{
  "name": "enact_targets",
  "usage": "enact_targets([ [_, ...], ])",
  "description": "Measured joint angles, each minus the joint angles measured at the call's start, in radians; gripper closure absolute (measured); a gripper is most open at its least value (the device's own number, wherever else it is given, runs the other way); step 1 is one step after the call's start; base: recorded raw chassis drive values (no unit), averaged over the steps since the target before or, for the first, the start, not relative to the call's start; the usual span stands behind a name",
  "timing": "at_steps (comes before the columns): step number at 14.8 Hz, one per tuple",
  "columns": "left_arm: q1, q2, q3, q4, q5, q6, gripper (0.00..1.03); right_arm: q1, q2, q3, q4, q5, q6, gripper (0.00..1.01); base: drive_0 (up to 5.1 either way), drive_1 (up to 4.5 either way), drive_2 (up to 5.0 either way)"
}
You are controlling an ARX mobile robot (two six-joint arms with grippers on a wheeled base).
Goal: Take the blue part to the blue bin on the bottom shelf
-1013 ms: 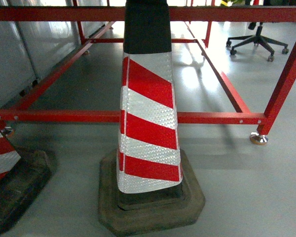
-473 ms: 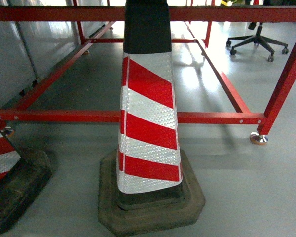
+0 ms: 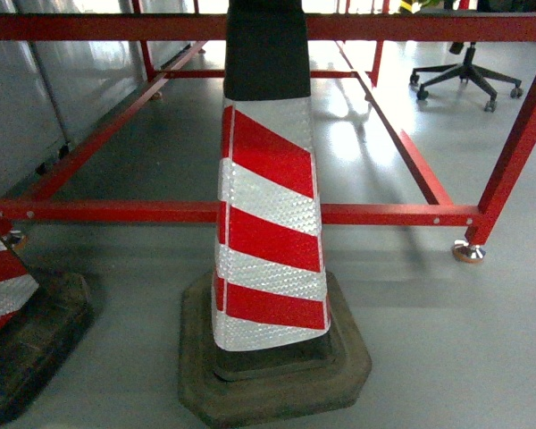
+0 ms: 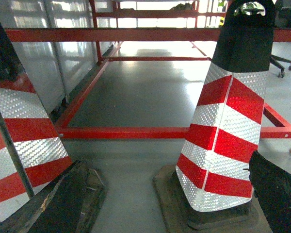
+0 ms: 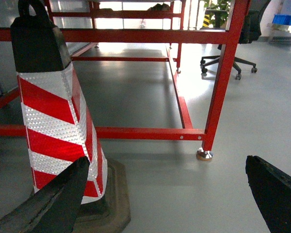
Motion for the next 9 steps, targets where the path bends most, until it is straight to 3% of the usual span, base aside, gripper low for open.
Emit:
enact_targets([
  [9, 0.0, 0.0, 0.0, 0.004, 0.001, 0.001, 0.05, 0.0, 0.0, 0.0, 0.001, 0.002, -0.001, 0.03, 0.0, 0.0, 0.0],
])
